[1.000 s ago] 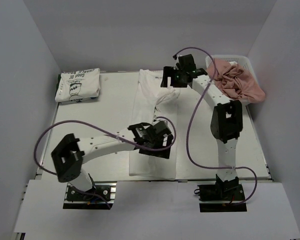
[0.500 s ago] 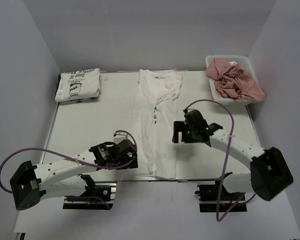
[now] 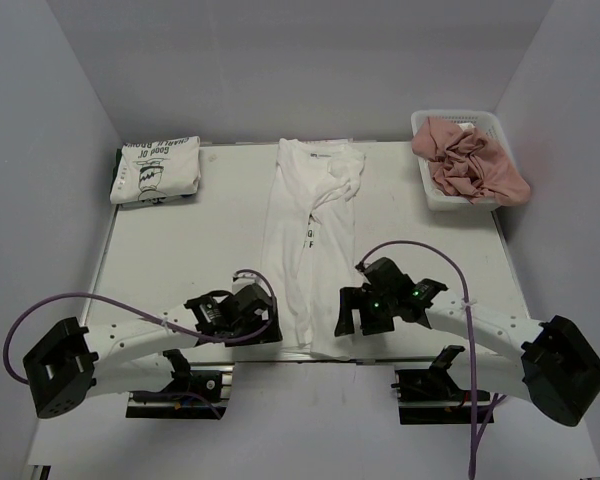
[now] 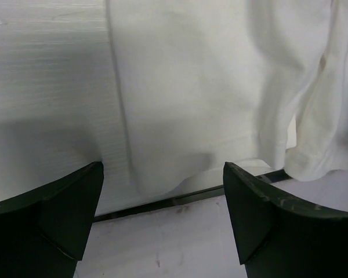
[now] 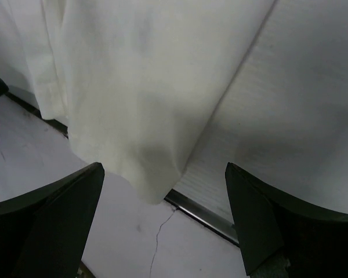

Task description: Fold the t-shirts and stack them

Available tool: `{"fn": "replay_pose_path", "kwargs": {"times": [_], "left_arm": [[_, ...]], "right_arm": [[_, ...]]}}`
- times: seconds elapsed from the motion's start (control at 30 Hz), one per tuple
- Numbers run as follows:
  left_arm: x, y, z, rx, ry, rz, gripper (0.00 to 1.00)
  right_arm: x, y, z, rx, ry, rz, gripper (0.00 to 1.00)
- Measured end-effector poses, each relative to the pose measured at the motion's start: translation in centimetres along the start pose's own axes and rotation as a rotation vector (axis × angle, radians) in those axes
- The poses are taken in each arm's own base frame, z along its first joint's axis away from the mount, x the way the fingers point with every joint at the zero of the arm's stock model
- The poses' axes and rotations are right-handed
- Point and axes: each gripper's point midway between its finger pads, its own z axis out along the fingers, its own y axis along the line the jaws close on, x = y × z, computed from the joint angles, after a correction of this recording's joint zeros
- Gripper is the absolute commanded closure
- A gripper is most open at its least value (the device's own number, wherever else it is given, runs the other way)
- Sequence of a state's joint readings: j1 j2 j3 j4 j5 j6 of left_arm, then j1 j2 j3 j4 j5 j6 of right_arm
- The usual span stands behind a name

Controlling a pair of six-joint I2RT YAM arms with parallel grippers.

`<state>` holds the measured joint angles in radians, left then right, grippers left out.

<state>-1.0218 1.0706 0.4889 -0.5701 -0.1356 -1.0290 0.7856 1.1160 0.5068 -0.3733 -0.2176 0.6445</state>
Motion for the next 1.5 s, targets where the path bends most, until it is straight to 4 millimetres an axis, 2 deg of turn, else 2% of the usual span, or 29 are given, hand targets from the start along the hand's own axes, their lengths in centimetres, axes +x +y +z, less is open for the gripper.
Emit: {"fn": "replay_pose_path", "kwargs": {"times": [0.1, 0.13, 0.2, 0.23, 0.3, 0.33, 0.37, 0.43, 0.47, 0.5, 0.53, 0.57, 0.73, 0.9, 1.03, 1.2, 1.33, 1.5], "left_arm": [[0.1, -0.7, 0.4, 0.021, 0.016, 0.001, 0.22], [0.2, -1.0, 0.5, 0.029, 0.023, -0.001, 0.33], [0.4, -1.3, 0.8, 0.034, 0.042, 0.005, 0.41], [0.6, -1.4, 0.8, 0.040, 0.054, 0.007, 0.47], [1.0, -1.5, 0.9, 0.049, 0.078, 0.013, 0.52], [1.2, -1.6, 0.9, 0.053, 0.089, 0.017, 0.55], [1.5, -1.6, 0.9, 0.059, 0.100, 0.020, 0.63], [1.8, -1.5, 1.0, 0.064, 0.115, 0.024, 0.74], [2.0, -1.4, 1.0, 0.065, 0.124, 0.028, 0.91], [2.1, -1.5, 1.0, 0.064, 0.132, 0.026, 0.99], [2.2, -1.5, 1.0, 0.066, 0.138, 0.034, 1.00], [2.3, -1.6, 1.0, 0.069, 0.143, 0.037, 1.00], [2.9, -1.6, 0.6, 0.070, 0.184, 0.042, 1.00], [3.4, -1.1, -1.3, 0.052, 0.224, 0.056, 1.00], [0.9, -2.9, -3.0, 0.044, 0.166, 0.069, 1.00], [-4.0, -5.0, -4.2, -0.014, 0.025, 0.068, 1.00], [-8.9, -5.7, -3.5, -0.126, -0.090, 0.023, 1.00], [-14.5, -5.2, -1.6, -0.261, -0.177, -0.042, 1.00]], "right_arm": [[1.2, 0.5, 0.1, -0.009, 0.041, 0.006, 0.09], [1.6, 0.6, 0.1, -0.011, 0.054, 0.005, 0.09], [2.3, 0.9, 0.2, -0.015, 0.072, 0.012, 0.09], [2.6, 1.0, 0.2, -0.015, 0.082, 0.015, 0.12], [3.4, 0.9, 0.3, -0.013, 0.102, 0.025, 0.18], [3.6, 1.0, 0.4, -0.014, 0.110, 0.030, 0.23], [3.8, 1.0, 0.5, -0.013, 0.116, 0.031, 0.33], [4.1, 1.0, 0.7, -0.005, 0.132, 0.033, 0.45], [4.3, 1.0, 0.9, 0.000, 0.139, 0.037, 0.65], [4.4, 0.9, 1.0, 0.003, 0.144, 0.034, 0.75], [4.5, 1.0, 1.1, 0.003, 0.148, 0.038, 0.93], [4.5, 1.1, 1.2, 0.001, 0.148, 0.040, 1.00], [5.0, 2.0, 1.1, -0.022, 0.150, 0.017, 1.00], [5.5, 2.9, 0.1, -0.041, 0.128, -0.029, 1.00], [4.1, 3.2, -0.5, 0.004, 0.076, -0.037, 1.00], [-0.1, 3.3, -1.2, 0.088, -0.101, -0.038, 1.00], [-4.4, 3.3, -2.3, 0.188, -0.252, -0.031, 1.00], [-10.6, 3.0, -3.6, 0.312, -0.456, -0.041, 1.00]]}}
